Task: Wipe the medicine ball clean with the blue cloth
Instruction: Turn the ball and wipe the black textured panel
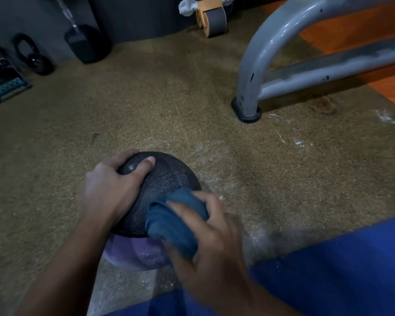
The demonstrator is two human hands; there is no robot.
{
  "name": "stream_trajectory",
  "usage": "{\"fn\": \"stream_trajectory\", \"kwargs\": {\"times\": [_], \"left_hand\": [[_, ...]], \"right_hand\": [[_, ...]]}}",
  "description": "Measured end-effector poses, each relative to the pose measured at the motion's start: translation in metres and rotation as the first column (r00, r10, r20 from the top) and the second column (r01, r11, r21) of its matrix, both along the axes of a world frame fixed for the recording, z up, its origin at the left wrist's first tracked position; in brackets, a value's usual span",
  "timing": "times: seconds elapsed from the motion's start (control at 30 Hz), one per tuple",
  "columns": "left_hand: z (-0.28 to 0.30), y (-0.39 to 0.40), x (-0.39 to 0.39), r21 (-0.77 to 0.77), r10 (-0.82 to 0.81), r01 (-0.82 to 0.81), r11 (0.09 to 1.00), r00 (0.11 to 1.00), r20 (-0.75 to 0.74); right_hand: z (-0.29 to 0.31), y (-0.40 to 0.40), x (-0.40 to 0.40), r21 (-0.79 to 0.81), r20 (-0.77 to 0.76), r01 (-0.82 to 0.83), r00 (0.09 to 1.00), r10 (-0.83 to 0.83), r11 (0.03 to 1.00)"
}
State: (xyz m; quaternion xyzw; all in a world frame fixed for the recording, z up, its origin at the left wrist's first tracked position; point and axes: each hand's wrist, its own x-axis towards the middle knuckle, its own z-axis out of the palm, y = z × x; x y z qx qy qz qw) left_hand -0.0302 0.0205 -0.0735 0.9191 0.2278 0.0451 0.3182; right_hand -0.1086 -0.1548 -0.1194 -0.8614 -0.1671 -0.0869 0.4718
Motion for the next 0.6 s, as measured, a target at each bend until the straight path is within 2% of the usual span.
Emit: {"fn": "stream_trajectory", "kwargs": {"times": [0.07, 0.17, 0.27, 0.33, 0.4, 0.5, 0.6], "left_hand": [[0.001, 0.001, -0.002, 0.001, -0.021, 0.021, 1.000, 1.000, 0.007], [0.000, 0.001, -0.005, 0.007, -0.030, 0.030, 1.000, 0.999, 0.033], [-0.001, 0.000, -0.006, 0.019, -0.029, 0.028, 0.999, 0.999, 0.043], [0.001, -0.004, -0.006, 0.025, -0.014, 0.013, 1.000, 0.999, 0.036], [0.002, -0.009, -0.005, 0.054, -0.004, 0.003, 0.999, 1.000, 0.016], [0.002, -0.013, -0.003, 0.071, -0.026, 0.024, 0.997, 0.999, 0.030], [0.002, -0.014, 0.000, 0.055, -0.078, 0.074, 0.996, 0.995, 0.061]], "right_hand": [[0.004, 0.000, 0.022, -0.037, -0.028, 0.044, 0.999, -0.045, 0.998], [0.002, -0.002, 0.066, -0.018, -0.152, 0.107, 0.982, -0.108, 0.994], [-0.021, -0.007, 0.103, 0.078, -0.382, 0.181, 0.914, -0.139, 0.980], [-0.031, -0.012, 0.101, 0.144, -0.496, 0.243, 0.857, -0.142, 0.959], [-0.028, -0.015, 0.077, 0.126, -0.449, 0.256, 0.876, -0.175, 0.958], [0.004, -0.007, 0.035, 0.054, -0.230, 0.117, 0.968, -0.102, 0.992], [0.025, 0.006, 0.048, -0.124, -0.036, 0.063, 0.997, -0.067, 0.990]]}}
